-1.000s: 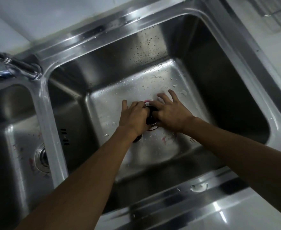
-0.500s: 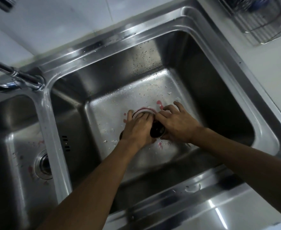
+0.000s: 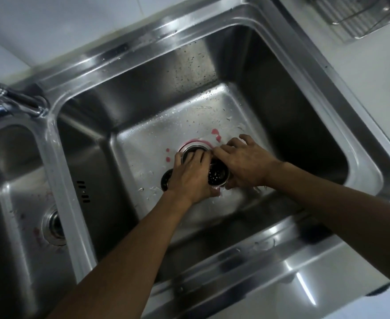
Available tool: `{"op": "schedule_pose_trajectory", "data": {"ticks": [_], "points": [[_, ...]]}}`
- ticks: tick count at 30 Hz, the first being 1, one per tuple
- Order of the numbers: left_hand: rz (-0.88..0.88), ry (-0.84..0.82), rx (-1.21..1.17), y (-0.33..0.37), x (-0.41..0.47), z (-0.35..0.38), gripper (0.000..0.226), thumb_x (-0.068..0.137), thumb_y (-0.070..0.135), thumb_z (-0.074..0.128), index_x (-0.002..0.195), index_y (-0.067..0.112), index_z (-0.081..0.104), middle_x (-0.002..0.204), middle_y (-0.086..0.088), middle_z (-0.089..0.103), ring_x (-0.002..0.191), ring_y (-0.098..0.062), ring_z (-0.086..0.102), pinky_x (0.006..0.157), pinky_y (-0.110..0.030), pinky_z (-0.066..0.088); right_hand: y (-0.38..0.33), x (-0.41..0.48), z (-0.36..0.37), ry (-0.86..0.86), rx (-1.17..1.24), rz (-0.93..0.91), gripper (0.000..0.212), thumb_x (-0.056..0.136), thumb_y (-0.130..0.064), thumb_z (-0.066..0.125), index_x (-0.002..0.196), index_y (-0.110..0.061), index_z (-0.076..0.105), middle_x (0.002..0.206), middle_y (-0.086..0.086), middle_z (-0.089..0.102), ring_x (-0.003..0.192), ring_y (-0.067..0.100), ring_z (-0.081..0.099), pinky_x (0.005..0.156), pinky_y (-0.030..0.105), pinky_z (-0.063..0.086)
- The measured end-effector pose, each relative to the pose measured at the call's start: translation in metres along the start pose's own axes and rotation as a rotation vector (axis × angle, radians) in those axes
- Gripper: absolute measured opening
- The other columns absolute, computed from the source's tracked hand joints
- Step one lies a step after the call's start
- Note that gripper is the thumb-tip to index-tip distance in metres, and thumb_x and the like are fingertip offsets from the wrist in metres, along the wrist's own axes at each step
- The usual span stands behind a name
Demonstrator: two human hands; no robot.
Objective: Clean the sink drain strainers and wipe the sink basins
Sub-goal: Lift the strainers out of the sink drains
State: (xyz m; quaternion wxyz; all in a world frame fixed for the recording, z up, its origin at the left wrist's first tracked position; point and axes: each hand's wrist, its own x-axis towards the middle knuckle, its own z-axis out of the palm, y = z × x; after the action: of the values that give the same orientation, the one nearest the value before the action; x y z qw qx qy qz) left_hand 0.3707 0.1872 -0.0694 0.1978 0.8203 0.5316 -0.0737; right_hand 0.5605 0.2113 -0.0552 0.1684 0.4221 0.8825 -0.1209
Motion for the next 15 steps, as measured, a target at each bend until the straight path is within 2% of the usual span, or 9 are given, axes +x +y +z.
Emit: {"op": "schedule_pose_trajectory", "data": {"ticks": [4,7,11,15], "points": [[0.016,0.047,0.012,0.005,-0.004,-0.014,0.105,0.069,0.070,0.080,0.151,0.024,0.034,0.155,-0.001,0.040,0.144,-0.023,0.038,0.119,-0.045,0.025,0.004,-0.012,-0.012,0.003,0.051,0.045,0.102,0.070,-0.071,0.071,0.148,-0.021,0.028,0.145,0.006,0.049,0.131,0.031,0.048,0.111,0.051,0.037],[0.079,0.093,0.123,0.013,0.002,-0.035,0.109,0.072,0.074,0.074,0.156,0.023,0.028,0.156,-0.002,0.037,0.143,-0.023,0.037,0.116,-0.043,0.027,0.017,-0.031,-0.032,0.049,0.134,0.119,0.104,0.075,-0.069,0.070,0.154,-0.024,0.021,0.152,0.005,0.041,0.136,0.030,0.042,0.112,0.050,0.038],[0.118,0.250,0.119,0.036,0.031,-0.080,0.103,0.078,0.081,0.059,0.158,0.023,0.029,0.157,-0.002,0.036,0.143,-0.023,0.036,0.116,-0.043,0.028,0.048,-0.059,-0.074,0.201,0.214,0.280,0.096,0.082,-0.059,0.071,0.156,-0.023,0.021,0.152,0.006,0.039,0.135,0.028,0.041,0.113,0.045,0.038],[0.209,0.438,0.136,0.076,0.069,-0.138,0.100,0.081,0.082,0.053,0.157,0.020,0.034,0.157,-0.006,0.038,0.143,-0.026,0.038,0.114,-0.044,0.032,0.081,-0.093,-0.125,0.457,0.212,0.355,0.076,0.087,-0.046,0.070,0.150,-0.020,0.035,0.143,0.009,0.050,0.126,0.029,0.049,0.101,0.043,0.048]]}}
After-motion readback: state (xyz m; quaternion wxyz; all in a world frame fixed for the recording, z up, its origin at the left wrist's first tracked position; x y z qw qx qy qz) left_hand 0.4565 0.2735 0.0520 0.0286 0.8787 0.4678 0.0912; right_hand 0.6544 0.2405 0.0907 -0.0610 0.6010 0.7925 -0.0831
